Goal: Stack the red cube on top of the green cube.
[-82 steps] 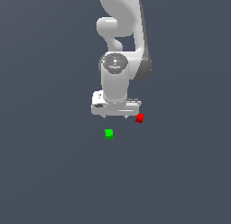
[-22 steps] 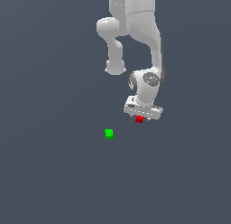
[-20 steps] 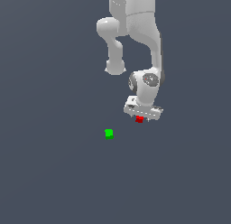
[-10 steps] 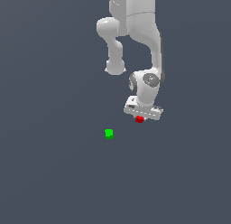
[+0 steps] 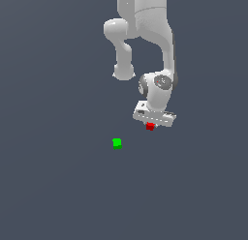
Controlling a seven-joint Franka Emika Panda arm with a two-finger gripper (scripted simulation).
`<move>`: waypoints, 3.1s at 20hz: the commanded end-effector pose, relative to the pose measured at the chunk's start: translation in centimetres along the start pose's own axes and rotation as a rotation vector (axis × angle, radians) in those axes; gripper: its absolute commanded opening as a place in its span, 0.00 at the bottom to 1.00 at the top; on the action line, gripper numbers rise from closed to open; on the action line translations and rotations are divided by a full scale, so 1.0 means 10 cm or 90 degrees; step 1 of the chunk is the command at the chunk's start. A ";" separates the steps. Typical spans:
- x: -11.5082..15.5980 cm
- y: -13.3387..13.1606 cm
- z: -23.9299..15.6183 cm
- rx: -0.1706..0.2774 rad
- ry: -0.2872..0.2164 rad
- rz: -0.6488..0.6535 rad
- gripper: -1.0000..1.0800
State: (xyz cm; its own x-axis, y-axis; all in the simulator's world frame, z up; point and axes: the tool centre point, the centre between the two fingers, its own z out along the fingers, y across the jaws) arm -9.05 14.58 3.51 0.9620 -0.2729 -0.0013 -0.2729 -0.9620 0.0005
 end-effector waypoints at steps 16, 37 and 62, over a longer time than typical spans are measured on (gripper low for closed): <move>0.00 0.00 -0.87 0.000 0.001 0.000 0.00; 0.42 0.42 -0.68 0.000 0.001 0.000 0.00; 1.51 1.45 -0.25 0.000 0.001 0.000 0.96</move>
State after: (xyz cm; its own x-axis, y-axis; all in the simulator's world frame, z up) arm 1.51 -3.36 6.01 0.9620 -0.2729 0.0004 -0.2729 -0.9620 -0.0001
